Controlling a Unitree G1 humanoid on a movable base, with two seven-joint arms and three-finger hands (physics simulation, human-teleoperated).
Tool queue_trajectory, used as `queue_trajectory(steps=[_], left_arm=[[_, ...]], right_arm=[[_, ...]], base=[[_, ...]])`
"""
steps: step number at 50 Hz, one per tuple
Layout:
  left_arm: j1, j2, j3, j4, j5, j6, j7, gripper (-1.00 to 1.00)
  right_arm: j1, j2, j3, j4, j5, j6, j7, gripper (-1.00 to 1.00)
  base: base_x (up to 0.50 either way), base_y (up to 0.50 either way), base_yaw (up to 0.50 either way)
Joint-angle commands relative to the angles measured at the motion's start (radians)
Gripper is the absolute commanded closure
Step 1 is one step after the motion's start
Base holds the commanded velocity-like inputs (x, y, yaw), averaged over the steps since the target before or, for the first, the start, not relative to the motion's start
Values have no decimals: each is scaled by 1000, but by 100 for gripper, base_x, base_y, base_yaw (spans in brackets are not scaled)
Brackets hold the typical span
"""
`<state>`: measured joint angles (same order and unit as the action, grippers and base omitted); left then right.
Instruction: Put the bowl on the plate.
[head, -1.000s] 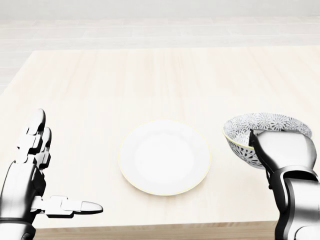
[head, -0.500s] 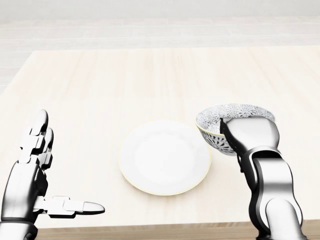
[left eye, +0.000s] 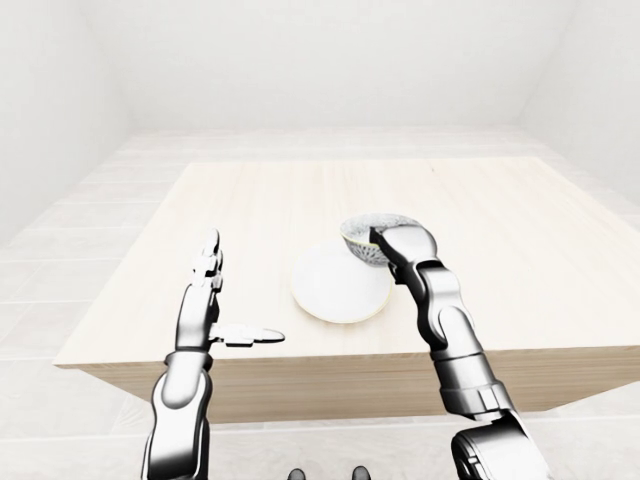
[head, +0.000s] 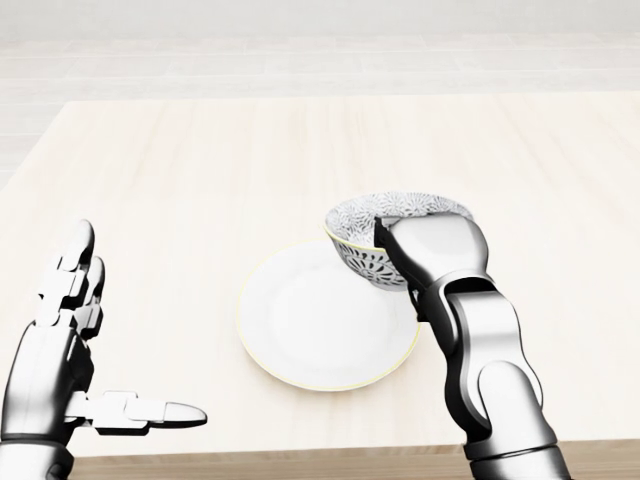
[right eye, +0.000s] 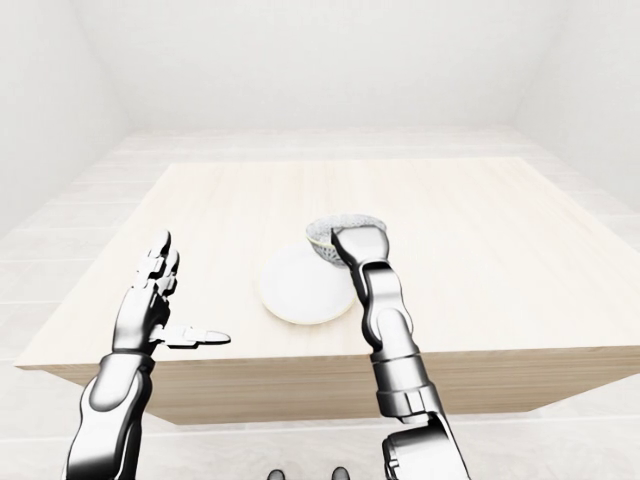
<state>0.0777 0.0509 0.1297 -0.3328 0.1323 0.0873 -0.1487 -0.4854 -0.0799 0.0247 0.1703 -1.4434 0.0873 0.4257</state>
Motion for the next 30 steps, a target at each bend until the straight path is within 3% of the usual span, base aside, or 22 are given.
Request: queue_trajectory(steps=[1,8,30], left_arm=[[-11,6,15,7,-6,0,-1,-100],[-13,11,27,-12,-13,0,-5,-100],[-20,11,23,29,-9,0,1,-100]], right_arm=[[-47,35,42,0,-4,0,-14,67],[-52,57,56,-26,-20,0,5,68],[-31,116,83,62,53,0,-103,72]], base=[[0,0,0],[0,0,0],[0,0,0]])
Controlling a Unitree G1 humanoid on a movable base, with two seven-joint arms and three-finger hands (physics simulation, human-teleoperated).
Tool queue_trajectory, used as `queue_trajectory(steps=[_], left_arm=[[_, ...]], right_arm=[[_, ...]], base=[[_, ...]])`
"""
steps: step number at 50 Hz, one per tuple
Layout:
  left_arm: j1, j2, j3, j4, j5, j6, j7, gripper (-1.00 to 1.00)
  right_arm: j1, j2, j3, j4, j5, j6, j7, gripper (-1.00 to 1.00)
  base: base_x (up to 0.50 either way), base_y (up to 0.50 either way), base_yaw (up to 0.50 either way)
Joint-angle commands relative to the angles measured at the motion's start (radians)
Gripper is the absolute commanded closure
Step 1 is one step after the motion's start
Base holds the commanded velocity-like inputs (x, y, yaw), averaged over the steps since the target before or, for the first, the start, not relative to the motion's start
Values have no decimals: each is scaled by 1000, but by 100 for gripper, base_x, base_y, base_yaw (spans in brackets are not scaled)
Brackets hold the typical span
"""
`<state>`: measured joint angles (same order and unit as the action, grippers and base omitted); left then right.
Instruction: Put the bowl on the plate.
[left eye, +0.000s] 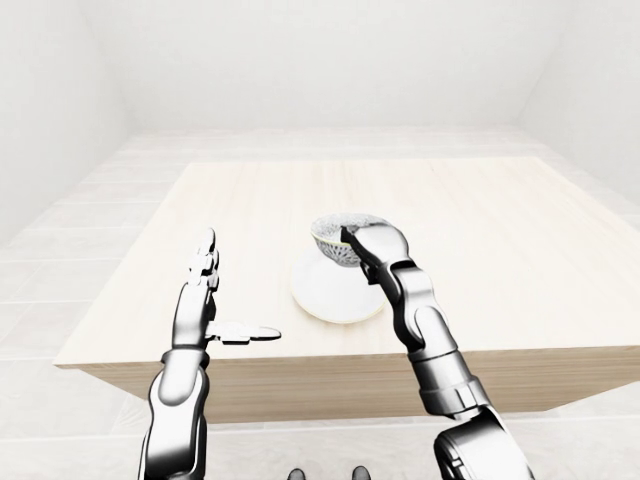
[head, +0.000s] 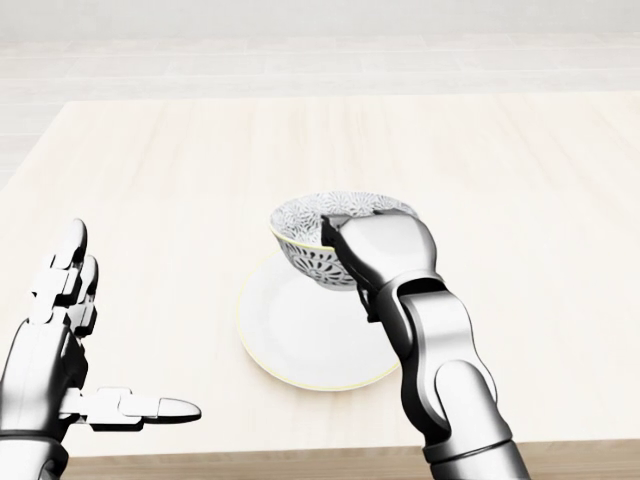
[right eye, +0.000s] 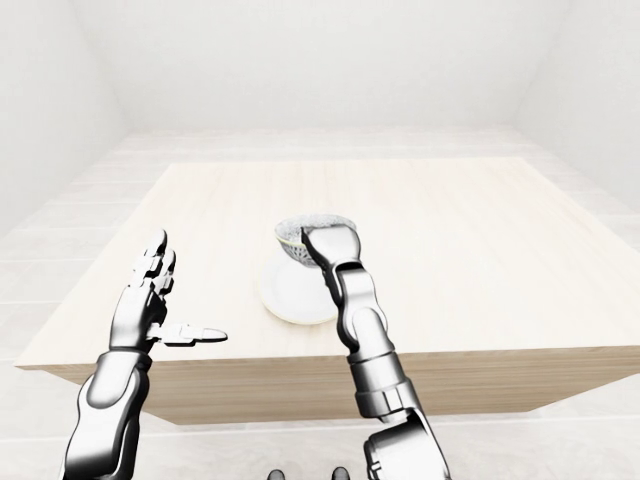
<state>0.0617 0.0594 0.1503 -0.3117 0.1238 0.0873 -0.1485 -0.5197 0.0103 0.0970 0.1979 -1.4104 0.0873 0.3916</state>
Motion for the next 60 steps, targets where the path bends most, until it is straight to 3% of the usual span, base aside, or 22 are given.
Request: queue_trajectory(steps=[1,14,60], left_arm=[[-5,3,3,9,-2,0,1,-100],[-13,4,3,60,-5,0,8,-100],[-25,9,1,66,-3,0,17,-100]], right_arm=[[5,27,13,41,24,0,-75,72],[44,44,47,45,37,0,-113,68],[66,36,44,125,101,0,-195,67]], base=[[0,0,0],[0,0,0],[0,0,0]])
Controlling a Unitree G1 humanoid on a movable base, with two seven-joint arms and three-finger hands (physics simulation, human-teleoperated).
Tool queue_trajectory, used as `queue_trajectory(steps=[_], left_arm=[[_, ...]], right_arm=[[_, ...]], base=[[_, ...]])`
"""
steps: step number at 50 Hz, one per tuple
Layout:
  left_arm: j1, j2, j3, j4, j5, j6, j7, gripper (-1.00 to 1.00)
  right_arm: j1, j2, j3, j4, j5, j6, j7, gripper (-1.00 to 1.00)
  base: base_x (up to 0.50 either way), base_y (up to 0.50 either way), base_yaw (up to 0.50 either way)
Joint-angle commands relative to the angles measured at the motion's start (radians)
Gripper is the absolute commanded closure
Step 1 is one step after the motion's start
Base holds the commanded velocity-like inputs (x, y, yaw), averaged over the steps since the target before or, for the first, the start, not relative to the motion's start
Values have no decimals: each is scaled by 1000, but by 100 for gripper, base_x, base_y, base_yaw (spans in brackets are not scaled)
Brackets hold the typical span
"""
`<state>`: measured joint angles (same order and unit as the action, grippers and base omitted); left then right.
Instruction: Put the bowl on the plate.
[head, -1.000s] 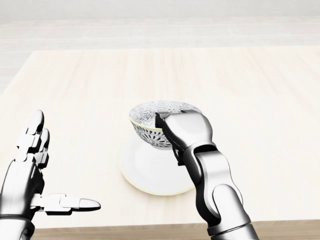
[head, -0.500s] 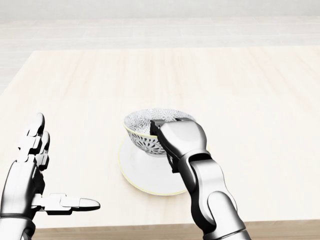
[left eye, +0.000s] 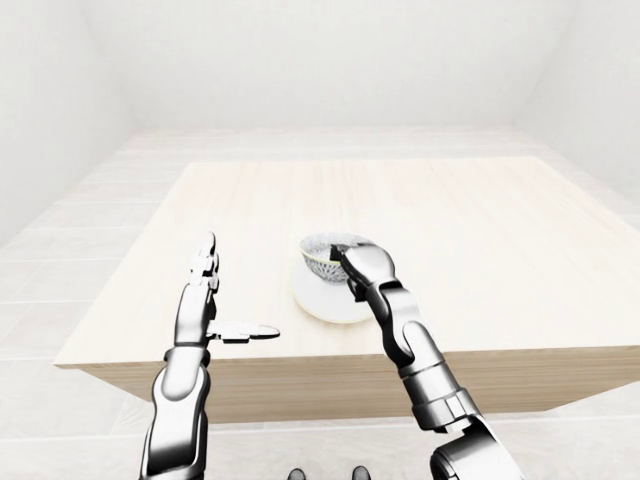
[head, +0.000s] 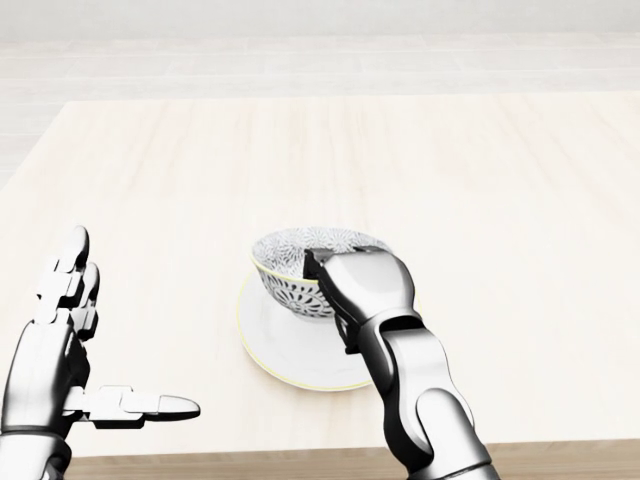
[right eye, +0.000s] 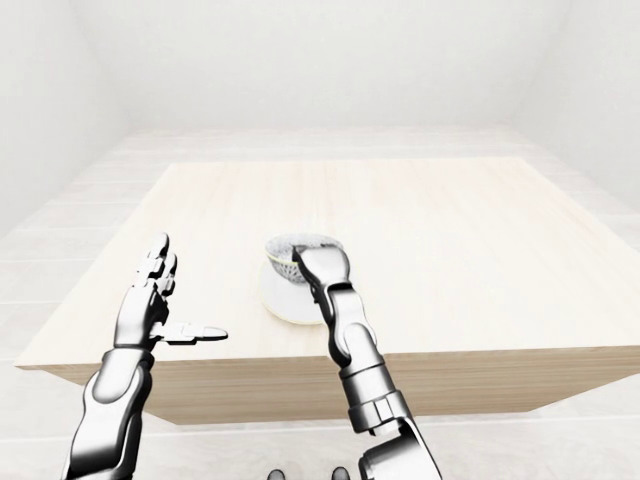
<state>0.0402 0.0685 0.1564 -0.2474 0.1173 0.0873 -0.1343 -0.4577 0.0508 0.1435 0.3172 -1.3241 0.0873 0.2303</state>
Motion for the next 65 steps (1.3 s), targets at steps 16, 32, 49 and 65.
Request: queue_trajectory(steps=[16,32,49,65], left_arm=[[-6,-1,-12,18,5,0,9,-100],[1,-2,-15,-15,8,0,6,-100],[5,-4,-17,-15,13,0,5,-100],[-4,-3,-13,11,10,0,9,-100]], right_arm=[[32,-11,4,-3,18,0,-42,69],[36,-11,8,-3,9,0,-40,68],[35,-11,4,-13,10,0,-33,69],[27,-10,3,18,25,0,-55,69]], base=[[0,0,0],[0,0,0],[0,0,0],[0,0,0]])
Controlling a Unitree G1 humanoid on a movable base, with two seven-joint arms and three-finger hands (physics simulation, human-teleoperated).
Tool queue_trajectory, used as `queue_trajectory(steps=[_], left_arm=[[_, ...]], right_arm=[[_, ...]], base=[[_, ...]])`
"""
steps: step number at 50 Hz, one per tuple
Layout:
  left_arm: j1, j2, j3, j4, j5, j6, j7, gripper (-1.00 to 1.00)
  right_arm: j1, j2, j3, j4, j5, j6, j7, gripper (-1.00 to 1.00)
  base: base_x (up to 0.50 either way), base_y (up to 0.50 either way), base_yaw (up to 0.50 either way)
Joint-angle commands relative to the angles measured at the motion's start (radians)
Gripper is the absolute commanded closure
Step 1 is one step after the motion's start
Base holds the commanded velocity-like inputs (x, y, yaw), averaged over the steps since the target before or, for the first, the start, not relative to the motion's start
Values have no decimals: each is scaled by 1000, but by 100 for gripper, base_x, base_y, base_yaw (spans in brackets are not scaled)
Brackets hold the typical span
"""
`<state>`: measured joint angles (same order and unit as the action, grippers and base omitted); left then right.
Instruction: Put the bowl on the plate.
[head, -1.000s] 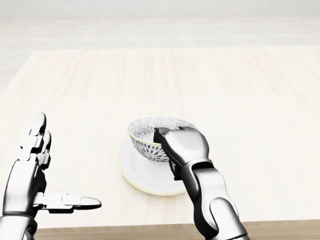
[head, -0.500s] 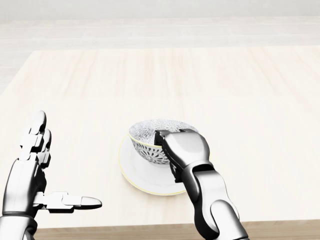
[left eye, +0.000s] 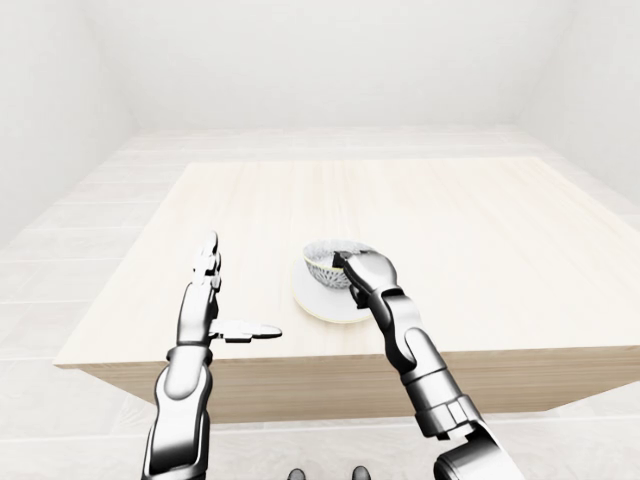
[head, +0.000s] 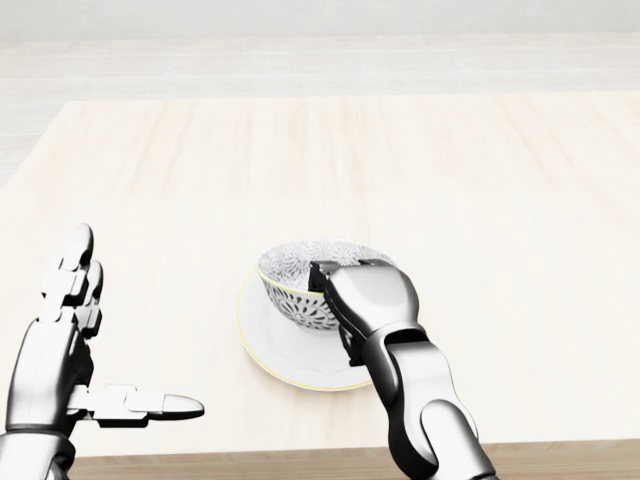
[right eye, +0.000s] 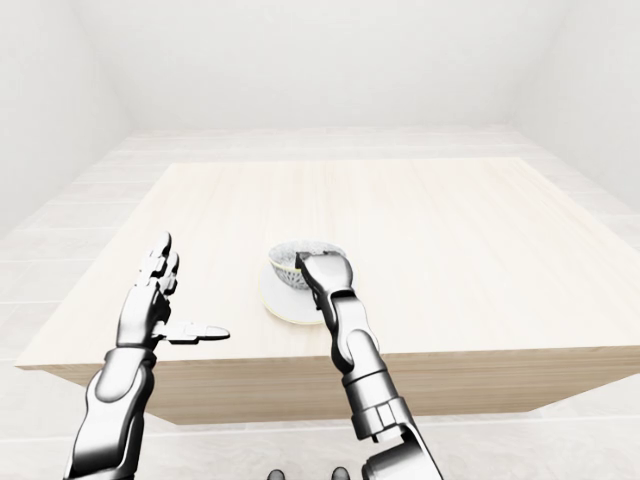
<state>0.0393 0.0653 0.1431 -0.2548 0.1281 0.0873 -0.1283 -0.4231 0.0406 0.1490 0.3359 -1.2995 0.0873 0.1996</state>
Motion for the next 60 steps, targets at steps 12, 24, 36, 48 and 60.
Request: queue_trajectory(steps=[12,24,36,48,60], left_arm=[[-4,-1,-5,12,-1,0,2,-100],[1,0,-4,17,-2,0,4,-100],[-7,1,-3,4,-2,0,1,-100],[-8,2,-3,24,-3,0,4,-100],[-5,3,0,-12,-5,0,-2,-100]], right_arm=[[-1,-1,0,-13,0,0,-18,63],[9,0,0,-13,6,0,-22,48],[10,1,-2,-8,10,0,-24,25],[8,0,0,-9,11,0,-20,1],[11,0,3,-22,7,0,-8,-22]], base=[[0,0,0],[0,0,0],[0,0,0],[0,0,0],[0,0,0]])
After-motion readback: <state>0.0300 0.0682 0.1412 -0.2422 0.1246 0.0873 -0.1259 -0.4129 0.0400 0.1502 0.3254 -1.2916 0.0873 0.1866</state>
